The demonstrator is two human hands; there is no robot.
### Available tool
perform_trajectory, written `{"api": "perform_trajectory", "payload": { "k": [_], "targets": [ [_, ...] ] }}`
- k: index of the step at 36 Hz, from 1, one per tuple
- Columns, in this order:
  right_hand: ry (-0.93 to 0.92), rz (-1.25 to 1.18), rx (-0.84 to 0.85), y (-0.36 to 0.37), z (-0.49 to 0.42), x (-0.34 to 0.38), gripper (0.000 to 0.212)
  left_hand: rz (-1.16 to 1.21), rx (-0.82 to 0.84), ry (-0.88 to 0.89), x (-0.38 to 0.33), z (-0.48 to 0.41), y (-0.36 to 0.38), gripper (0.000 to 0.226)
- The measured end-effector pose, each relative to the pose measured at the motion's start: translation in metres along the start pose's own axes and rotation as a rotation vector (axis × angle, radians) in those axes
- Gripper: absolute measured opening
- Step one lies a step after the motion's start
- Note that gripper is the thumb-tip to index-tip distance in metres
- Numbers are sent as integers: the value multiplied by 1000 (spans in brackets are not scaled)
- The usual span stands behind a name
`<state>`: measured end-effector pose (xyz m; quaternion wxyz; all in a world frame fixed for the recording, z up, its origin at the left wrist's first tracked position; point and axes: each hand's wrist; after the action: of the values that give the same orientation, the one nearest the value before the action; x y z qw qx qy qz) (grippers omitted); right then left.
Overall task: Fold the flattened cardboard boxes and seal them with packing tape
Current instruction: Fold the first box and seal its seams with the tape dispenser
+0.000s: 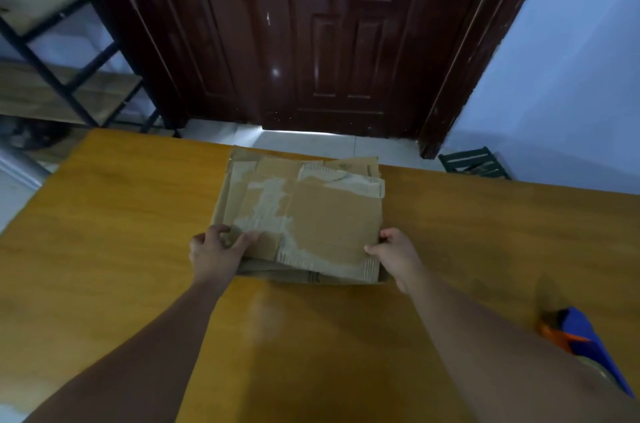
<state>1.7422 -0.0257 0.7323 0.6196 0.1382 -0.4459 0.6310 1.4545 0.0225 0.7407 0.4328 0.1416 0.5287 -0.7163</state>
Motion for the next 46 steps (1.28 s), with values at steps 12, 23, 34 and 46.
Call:
{"api": "perform_trajectory", "payload": {
  "k": [12, 23, 34, 46],
  "targets": [
    [76, 227, -29, -7, -2, -15, 60, -375, 16, -68, -34, -5, 40, 53],
    [30, 473, -145, -15, 3, -28, 30, -208, 130, -200, -47, 21, 72, 80],
    [-95, -125, -105, -52, 45, -23, 45, 266, 64, -89, -67, 61, 70, 65],
    [-12, -367, 21, -76, 104, -33, 79, 740, 740, 31, -45, 133, 58, 76]
  ]
}}
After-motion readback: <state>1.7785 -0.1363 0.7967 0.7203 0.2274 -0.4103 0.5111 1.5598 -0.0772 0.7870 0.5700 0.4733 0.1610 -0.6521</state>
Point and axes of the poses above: each hand's wrist, its own z-axis away from the middle knuckle, its own y-axis out of the palm, x = y × z, and after that the axes turned 3 degrees about -y, right-handed
